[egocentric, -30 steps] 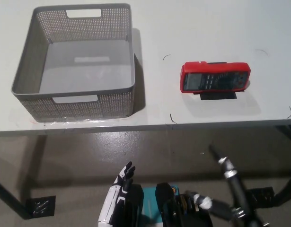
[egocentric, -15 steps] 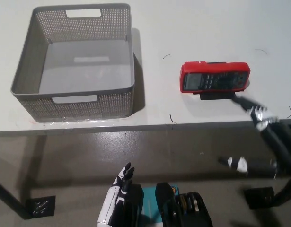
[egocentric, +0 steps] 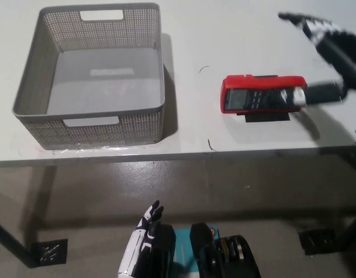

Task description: Use the right hand to pick up a multimeter on the right side and put it into a container on the left side

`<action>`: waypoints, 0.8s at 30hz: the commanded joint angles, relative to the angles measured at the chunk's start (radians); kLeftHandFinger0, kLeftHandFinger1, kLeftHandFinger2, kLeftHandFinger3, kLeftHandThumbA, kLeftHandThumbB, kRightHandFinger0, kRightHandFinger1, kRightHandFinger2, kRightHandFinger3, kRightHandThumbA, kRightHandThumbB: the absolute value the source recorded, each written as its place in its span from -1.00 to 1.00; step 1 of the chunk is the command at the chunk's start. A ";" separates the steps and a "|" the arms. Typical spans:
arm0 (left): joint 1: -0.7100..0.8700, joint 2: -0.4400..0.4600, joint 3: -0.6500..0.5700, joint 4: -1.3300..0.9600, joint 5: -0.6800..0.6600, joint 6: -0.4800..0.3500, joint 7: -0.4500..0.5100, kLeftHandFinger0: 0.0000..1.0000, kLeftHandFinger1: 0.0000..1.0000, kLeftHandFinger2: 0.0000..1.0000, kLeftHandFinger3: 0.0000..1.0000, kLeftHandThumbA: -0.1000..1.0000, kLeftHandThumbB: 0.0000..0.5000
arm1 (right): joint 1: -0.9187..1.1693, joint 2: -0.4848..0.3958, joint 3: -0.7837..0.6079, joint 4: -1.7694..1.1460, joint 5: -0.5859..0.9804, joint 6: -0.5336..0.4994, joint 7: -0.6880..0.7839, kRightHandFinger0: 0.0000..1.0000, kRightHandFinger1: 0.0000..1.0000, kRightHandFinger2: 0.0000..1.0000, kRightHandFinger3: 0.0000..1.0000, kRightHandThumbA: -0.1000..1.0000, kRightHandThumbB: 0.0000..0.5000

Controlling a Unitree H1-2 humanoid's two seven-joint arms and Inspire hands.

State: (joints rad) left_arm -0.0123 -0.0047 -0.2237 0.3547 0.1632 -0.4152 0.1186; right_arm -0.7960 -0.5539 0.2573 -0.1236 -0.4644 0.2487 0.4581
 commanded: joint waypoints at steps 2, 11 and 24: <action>-0.003 0.006 -0.020 -0.014 -0.001 -0.055 0.029 1.00 1.00 1.00 1.00 1.00 1.00 | -0.422 -0.038 0.134 0.379 -0.076 0.195 0.303 1.00 1.00 1.00 1.00 1.00 0.79; 0.002 0.005 -0.022 -0.020 0.002 -0.055 0.031 1.00 1.00 1.00 1.00 1.00 1.00 | -0.612 0.074 0.199 0.821 -0.020 0.129 0.333 1.00 1.00 1.00 1.00 1.00 0.49; 0.000 0.010 -0.025 -0.018 -0.008 -0.055 0.027 1.00 1.00 1.00 1.00 1.00 1.00 | -0.763 0.236 0.263 1.303 -0.021 0.018 0.257 1.00 1.00 1.00 1.00 1.00 0.81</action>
State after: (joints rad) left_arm -0.0120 0.0007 -0.2336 0.3558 0.1622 -0.4205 0.1193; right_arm -1.4142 -0.3421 0.5227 1.0992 -0.4867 0.3215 0.6891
